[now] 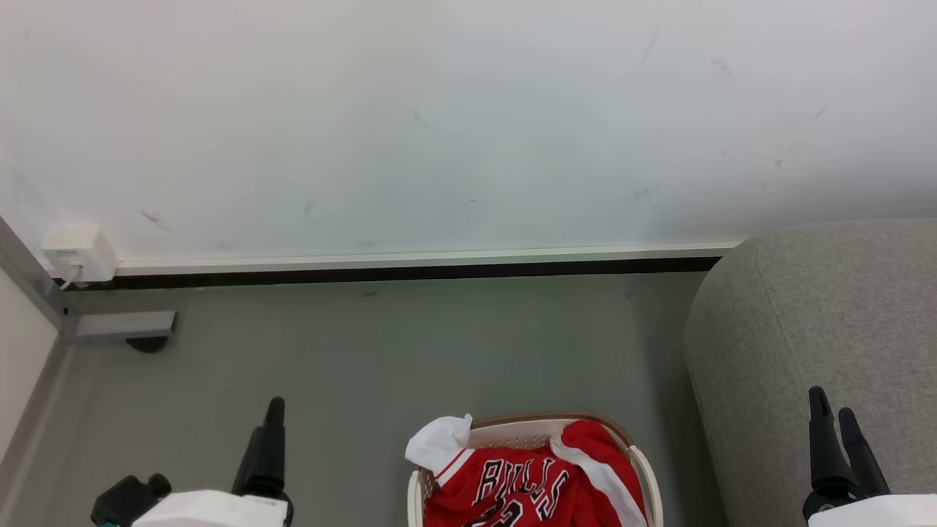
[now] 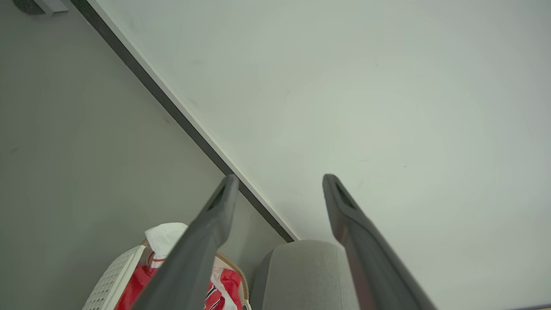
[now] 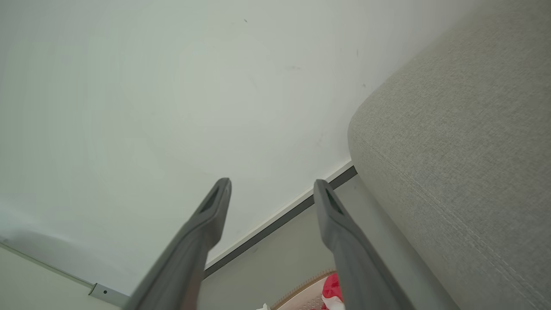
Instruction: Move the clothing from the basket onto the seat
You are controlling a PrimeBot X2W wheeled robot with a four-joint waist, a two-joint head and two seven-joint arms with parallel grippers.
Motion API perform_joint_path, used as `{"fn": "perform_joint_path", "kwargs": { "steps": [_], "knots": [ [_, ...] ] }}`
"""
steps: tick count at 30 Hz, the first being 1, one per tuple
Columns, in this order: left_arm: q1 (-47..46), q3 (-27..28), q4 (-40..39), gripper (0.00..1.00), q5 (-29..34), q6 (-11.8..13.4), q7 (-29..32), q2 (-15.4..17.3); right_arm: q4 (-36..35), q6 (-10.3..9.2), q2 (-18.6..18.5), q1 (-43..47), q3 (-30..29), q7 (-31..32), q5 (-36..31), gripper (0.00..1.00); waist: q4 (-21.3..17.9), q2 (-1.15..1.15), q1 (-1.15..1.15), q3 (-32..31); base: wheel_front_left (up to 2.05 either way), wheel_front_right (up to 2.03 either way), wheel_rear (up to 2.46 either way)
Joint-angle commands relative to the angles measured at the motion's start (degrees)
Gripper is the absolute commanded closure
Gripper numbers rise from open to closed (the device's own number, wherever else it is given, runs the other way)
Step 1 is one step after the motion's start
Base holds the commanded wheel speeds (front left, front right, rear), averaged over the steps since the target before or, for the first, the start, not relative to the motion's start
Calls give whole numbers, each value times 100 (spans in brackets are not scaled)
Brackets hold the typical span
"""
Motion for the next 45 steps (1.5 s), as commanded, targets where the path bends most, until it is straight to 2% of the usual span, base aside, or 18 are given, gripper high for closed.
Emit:
{"fn": "perform_joint_path", "kwargs": {
  "steps": [1,22,45],
  "knots": [
    [-45,-20,-92,0,225,30,-78,48,-109,-4,-57,-10,11,-82,-243,0,5,0,0,2,0,0,0],
    [11,-284,-87,0,1720,165,-468,61,-252,-6,-100,105,77,-479,-1896,0,87,0,0,16,0,0,0],
    [70,-344,-125,0,3188,209,-795,71,-144,-8,-112,176,79,-801,-3010,0,110,0,0,-5,0,0,0]
  ]
}}
